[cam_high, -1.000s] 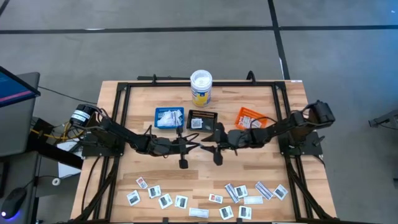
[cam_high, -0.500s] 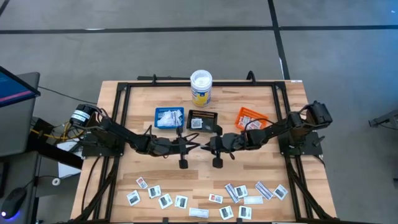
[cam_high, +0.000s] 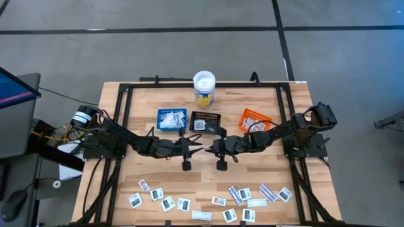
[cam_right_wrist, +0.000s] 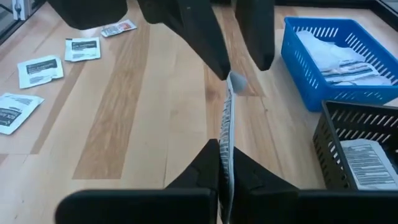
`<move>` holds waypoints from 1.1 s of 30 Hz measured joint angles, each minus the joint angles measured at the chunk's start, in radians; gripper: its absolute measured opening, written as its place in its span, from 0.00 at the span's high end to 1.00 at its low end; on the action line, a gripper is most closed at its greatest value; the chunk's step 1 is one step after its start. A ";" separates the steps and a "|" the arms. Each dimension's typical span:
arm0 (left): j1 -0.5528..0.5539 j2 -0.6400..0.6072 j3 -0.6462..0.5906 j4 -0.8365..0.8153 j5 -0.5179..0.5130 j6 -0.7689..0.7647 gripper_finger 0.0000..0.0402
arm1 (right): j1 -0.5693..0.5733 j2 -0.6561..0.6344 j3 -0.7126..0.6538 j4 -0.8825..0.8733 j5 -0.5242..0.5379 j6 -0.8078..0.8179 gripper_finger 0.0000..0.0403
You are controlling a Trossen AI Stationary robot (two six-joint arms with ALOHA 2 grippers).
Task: Pick & Place First Aid Supplies
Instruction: Put the orange ointment pack into the orange bin
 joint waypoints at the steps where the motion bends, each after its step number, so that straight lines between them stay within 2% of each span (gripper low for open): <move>1: 0.000 0.000 0.000 0.000 0.000 -0.005 0.79 | 0.000 0.000 0.000 0.000 0.000 0.000 1.00; 4: 0.001 0.000 0.000 -0.001 0.018 -0.065 0.75 | 0.000 0.000 0.000 0.003 0.000 0.000 1.00; 9: 0.021 0.000 0.000 -0.005 0.154 -0.097 0.68 | -0.007 0.000 0.000 0.014 0.000 0.004 1.00; 16: 0.065 0.000 0.000 -0.007 0.164 -0.150 0.66 | 0.001 0.000 0.000 0.071 -0.049 0.002 1.00; 19: 0.068 0.000 0.000 -0.007 0.253 -0.141 0.70 | -0.001 0.000 0.000 0.060 -0.053 0.002 1.00; 22: 0.067 0.000 0.000 -0.007 0.325 -0.104 0.77 | -0.005 0.000 0.000 0.058 -0.053 0.002 1.00; 27: 0.066 0.000 0.000 -0.007 0.273 -0.094 0.96 | -0.007 0.000 0.000 0.051 -0.053 0.002 1.00; 33: 0.065 0.002 0.000 -0.008 0.214 -0.093 0.97 | -0.009 -0.001 0.001 0.029 -0.047 0.002 1.00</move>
